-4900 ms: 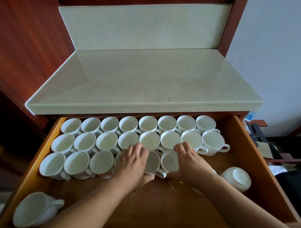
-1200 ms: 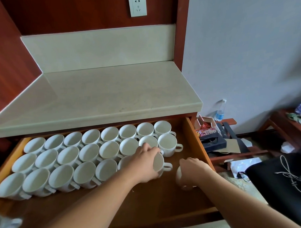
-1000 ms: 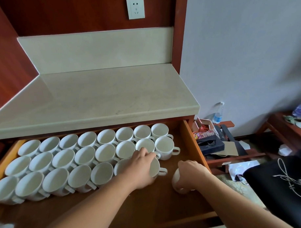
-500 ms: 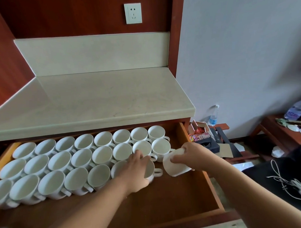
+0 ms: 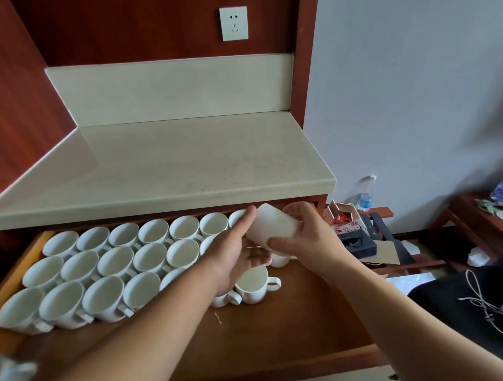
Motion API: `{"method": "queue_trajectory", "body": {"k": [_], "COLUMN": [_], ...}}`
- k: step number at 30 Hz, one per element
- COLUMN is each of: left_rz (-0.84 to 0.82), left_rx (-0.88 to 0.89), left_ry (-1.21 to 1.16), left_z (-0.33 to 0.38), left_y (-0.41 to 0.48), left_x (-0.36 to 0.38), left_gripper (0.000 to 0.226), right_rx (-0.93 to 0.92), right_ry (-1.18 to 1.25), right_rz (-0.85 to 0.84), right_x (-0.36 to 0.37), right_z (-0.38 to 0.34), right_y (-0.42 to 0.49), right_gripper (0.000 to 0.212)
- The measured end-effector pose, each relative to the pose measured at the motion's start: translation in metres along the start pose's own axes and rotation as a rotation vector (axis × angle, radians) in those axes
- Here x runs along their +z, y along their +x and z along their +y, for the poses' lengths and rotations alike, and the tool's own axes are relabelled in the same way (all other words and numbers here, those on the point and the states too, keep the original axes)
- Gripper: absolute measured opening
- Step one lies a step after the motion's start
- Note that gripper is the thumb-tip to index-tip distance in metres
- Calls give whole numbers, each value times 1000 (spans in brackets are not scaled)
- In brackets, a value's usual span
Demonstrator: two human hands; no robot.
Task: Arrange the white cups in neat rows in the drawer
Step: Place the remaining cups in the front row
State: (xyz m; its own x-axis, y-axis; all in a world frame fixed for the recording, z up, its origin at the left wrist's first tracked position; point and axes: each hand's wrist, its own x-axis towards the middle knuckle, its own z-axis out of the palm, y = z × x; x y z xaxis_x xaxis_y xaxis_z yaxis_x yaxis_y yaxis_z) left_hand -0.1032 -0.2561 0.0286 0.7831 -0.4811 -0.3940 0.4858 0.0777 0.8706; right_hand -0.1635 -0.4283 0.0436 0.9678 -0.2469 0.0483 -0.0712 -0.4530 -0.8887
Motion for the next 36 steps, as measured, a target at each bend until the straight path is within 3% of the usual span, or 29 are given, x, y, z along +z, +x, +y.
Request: {"method": "queue_trajectory", "body": {"k": [3, 9, 16, 19, 22, 27, 33, 36], "left_rz": [48, -23, -161, -65, 88, 7, -11, 5], "left_rx": [66, 146, 97, 156, 305, 538, 428, 420], "left_ry": [113, 731, 741, 820, 1308, 1778, 1796, 1853], "left_z": [12, 27, 11, -13, -42, -74, -77, -77], "left_y": [1, 1, 9, 12, 10, 16, 17, 18], "left_x": [-1, 0, 6, -6, -26, -41, -38, -36], "left_gripper": [48, 58, 74, 51, 24, 27, 22, 28], "right_rx": [-98, -149, -65, 24, 81, 67, 4, 36], "right_ry": [-178, -466, -709, -729, -721, -811, -980, -982], "right_rz": [-73, -240, -345, -327, -297, -250, -160, -201], "right_x": [2, -17, -19, -14, -11, 1, 11, 14], "right_z": [-9, -11, 1, 16, 28, 40, 56, 64], "right_y": [1, 5, 8, 3, -1, -3, -3, -2], "right_gripper": [81, 99, 94, 90, 86, 77, 69, 70]}}
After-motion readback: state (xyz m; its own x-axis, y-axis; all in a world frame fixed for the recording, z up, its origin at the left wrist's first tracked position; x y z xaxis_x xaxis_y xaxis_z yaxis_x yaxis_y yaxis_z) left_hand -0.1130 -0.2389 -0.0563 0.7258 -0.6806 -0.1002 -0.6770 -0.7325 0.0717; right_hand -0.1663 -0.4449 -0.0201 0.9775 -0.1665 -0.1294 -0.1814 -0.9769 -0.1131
